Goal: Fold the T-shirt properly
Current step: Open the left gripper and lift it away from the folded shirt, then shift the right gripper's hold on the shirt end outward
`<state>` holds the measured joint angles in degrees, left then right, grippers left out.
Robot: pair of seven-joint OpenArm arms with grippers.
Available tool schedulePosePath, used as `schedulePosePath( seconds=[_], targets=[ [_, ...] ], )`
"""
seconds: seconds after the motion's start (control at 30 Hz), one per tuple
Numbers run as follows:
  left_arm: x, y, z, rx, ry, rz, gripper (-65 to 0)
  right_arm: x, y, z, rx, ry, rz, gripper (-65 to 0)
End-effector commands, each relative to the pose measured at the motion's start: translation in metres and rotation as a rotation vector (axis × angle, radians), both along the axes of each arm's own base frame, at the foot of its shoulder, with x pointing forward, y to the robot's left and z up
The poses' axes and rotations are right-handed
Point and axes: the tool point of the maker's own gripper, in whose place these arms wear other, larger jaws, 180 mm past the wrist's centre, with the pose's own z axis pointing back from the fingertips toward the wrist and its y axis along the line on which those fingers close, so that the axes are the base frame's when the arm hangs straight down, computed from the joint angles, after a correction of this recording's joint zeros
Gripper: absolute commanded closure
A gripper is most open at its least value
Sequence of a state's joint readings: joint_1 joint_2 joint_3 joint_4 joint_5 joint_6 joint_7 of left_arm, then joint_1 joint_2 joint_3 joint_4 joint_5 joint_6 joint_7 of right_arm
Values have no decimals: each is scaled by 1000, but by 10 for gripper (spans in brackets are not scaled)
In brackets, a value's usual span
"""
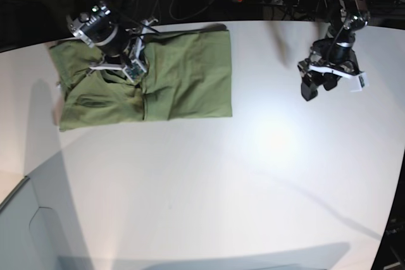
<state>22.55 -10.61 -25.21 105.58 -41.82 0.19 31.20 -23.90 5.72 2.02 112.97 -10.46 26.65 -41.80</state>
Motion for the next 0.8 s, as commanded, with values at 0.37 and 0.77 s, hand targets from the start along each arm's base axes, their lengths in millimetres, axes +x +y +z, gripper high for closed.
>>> schedulePosePath(
  seconds=[0.37, 0.77],
  targets=[
    [1, 2, 8, 7, -29, -3, -432, 34, -71, 55, -94, -194, -188, -39],
    [2, 2, 9, 7, -30, -3, -432, 49, -88, 21, -76, -124, -246, -41]
  ],
)
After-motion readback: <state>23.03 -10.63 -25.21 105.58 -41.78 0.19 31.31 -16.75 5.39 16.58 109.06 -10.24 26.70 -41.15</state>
